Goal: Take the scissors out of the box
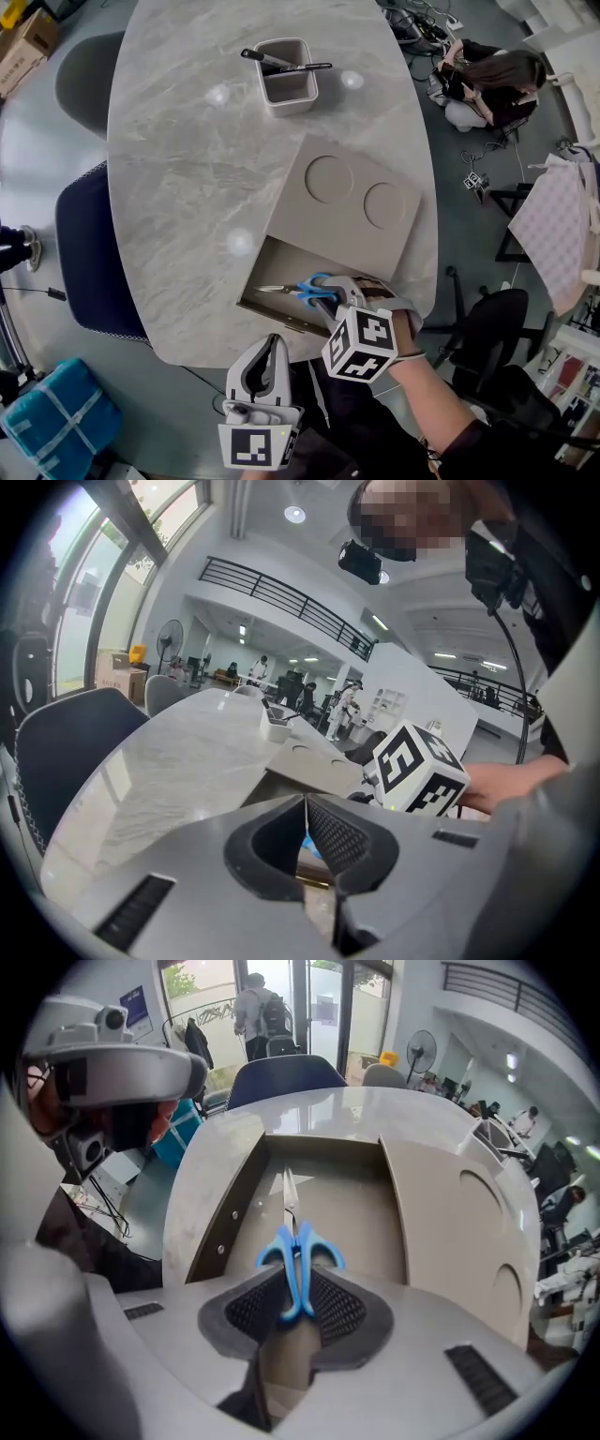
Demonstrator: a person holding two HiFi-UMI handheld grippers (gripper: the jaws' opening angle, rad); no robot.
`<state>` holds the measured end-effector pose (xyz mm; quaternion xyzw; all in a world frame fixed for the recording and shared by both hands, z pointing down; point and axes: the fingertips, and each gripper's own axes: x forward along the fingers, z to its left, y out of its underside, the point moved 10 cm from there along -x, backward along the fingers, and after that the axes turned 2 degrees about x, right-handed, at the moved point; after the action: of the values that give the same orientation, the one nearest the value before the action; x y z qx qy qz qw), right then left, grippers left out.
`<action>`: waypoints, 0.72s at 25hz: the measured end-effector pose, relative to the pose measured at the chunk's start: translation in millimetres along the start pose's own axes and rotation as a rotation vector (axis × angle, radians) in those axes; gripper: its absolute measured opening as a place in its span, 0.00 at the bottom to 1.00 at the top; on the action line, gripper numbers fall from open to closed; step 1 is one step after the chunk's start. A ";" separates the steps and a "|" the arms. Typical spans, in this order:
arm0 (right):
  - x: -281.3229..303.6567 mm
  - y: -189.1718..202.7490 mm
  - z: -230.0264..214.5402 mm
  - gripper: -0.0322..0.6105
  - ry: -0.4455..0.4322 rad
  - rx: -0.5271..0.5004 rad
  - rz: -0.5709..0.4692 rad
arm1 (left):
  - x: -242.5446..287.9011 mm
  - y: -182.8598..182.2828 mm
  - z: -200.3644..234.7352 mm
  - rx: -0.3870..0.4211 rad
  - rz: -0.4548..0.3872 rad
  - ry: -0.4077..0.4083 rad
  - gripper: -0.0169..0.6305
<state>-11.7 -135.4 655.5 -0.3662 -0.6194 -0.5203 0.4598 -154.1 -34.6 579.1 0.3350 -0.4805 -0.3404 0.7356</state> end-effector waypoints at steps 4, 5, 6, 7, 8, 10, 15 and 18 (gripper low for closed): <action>-1.0 -0.3 -1.4 0.17 -0.012 -0.018 -0.002 | 1.4 2.3 -2.0 -0.004 -0.002 0.001 0.05; -1.0 0.1 -0.6 0.17 -0.004 -0.023 -0.003 | 1.4 2.9 -2.6 -0.004 -0.001 0.001 0.05; -1.5 0.9 -0.1 0.17 0.005 -0.024 -0.006 | 1.2 3.3 -3.1 -0.004 -0.001 0.001 0.05; -2.7 1.9 0.0 0.16 0.014 -0.021 -0.011 | 0.9 3.3 -3.7 -0.003 0.000 0.000 0.05; -4.7 2.8 -0.5 0.16 0.022 -0.014 -0.017 | 0.7 2.9 -4.1 -0.002 0.000 0.000 0.05; -9.7 4.1 -2.0 0.16 0.032 -0.003 -0.031 | 0.6 1.4 -4.8 0.002 -0.001 -0.002 0.05; -24.6 5.5 -3.3 0.16 0.045 -0.006 -0.050 | -0.6 -5.8 -10.3 -0.001 0.004 -0.005 0.05; -38.0 4.9 -2.3 0.16 0.057 0.000 -0.076 | -4.3 -11.4 -16.2 -0.013 0.023 -0.001 0.05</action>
<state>5.1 -135.8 620.9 -0.3274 -0.6195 -0.5475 0.4574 -142.3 -34.6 562.6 0.3247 -0.4824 -0.3351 0.7414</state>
